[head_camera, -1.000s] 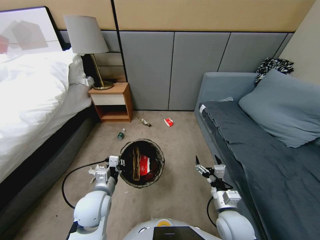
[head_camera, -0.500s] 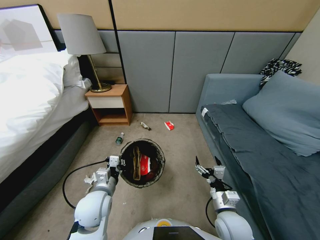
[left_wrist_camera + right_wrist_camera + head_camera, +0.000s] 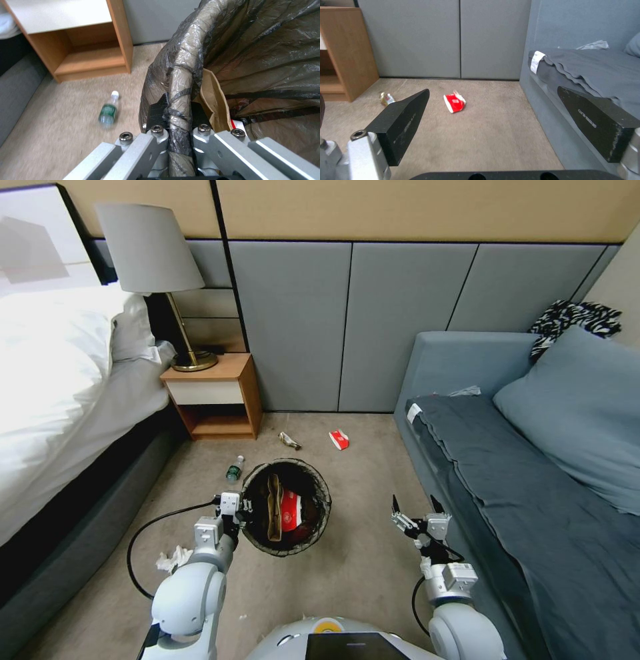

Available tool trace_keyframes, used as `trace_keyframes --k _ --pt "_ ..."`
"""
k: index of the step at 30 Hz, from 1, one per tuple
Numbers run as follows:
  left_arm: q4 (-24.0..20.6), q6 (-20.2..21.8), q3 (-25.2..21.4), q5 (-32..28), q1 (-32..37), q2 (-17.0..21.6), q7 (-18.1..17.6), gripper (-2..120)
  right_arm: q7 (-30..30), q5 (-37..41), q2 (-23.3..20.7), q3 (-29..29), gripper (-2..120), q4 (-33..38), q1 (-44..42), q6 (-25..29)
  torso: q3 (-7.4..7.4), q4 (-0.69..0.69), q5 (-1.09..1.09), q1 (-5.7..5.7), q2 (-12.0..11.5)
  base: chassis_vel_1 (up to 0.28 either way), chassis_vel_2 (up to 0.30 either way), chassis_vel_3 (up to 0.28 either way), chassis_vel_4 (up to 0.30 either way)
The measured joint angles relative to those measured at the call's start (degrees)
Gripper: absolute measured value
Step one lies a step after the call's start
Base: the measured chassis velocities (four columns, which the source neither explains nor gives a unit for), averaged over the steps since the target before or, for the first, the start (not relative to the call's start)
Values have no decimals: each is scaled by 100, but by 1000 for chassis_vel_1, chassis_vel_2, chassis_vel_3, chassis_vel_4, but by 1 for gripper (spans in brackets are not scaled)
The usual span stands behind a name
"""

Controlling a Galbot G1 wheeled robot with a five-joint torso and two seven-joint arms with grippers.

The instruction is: Pick up the trash bin, then pick up the garbage from the floor and place it into the trash bin.

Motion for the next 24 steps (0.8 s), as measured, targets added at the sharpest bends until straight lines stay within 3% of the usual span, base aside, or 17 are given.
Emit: trace_keyframes --k 24 --pt "-34 5 -27 -50 1 37 0 1 102 -9 -27 -148 100 19 66 -124 0 0 -2 0 0 -155 151 155 -155"
